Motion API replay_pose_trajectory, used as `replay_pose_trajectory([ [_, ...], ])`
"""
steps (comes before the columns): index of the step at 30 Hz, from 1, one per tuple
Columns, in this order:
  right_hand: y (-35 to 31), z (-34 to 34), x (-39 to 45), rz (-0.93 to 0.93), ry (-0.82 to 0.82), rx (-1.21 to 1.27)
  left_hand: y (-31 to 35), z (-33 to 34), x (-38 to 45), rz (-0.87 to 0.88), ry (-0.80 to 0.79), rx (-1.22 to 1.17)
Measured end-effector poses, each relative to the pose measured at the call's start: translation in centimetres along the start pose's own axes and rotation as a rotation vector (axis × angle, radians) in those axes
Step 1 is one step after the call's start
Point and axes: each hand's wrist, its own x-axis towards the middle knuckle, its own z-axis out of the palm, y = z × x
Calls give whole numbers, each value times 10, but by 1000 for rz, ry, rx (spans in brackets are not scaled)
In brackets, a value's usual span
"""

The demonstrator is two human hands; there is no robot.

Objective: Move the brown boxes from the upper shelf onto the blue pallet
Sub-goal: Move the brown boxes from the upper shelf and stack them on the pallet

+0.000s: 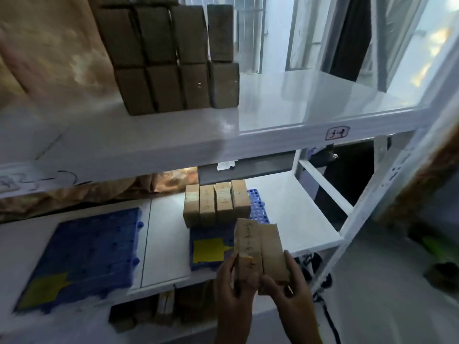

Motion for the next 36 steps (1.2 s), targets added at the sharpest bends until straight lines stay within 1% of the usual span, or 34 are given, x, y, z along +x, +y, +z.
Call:
replay_pose_trajectory([
  [4, -4, -1, 35, -60, -92, -22, 0, 20, 16, -63, 77, -51],
  [6, -9, 12, 55, -77, -166, -25, 7, 20, 31, -50, 140, -53],
  [8, -16, 36, 75, -95, -240, -45, 18, 12, 55, 16, 178, 0],
  [11, -29, 83, 108, -108, -364, -43, 30, -8, 105, 70, 246, 71],
  [13, -35, 115, 130, -107, -398, -33, 35, -22, 140, 88, 257, 112],
  [16, -40, 157, 162, -124, -388, -63, 34, -43, 192, 76, 246, 97],
  [19, -39, 182, 187, -130, -357, -119, 26, -58, 231, 3, 196, 60],
  [23, -22, 194, 205, -84, -312, -124, 13, -65, 255, -84, 135, 92],
  [26, -12, 195, 209, -101, -310, -168, 11, -69, 263, -81, 131, 97],
  [27, -12, 192, 211, -114, -287, -167, 11, -71, 265, -62, 144, 88],
  [28, -12, 187, 215, -147, -217, -155, 11, -73, 267, -51, 168, 72],
  [30, -10, 172, 231, -213, 39, -161, 9, -78, 273, -71, 227, 38],
  [31, -9, 162, 242, -179, 143, -190, 5, -79, 277, -111, 234, 14],
  [32, -6, 152, 253, -92, 191, -229, -1, -80, 279, -171, 222, -12],
  [33, 0, 143, 261, 29, 173, -281, -9, -80, 280, -236, 195, -26],
  [34, 7, 137, 266, 143, 108, -339, -16, -79, 280, -286, 167, -32],
  [35, 14, 132, 270, 214, 25, -398, -22, -76, 280, -313, 147, -33],
  [36, 19, 129, 271, 237, -45, -449, -27, -73, 279, -322, 138, -36],
])
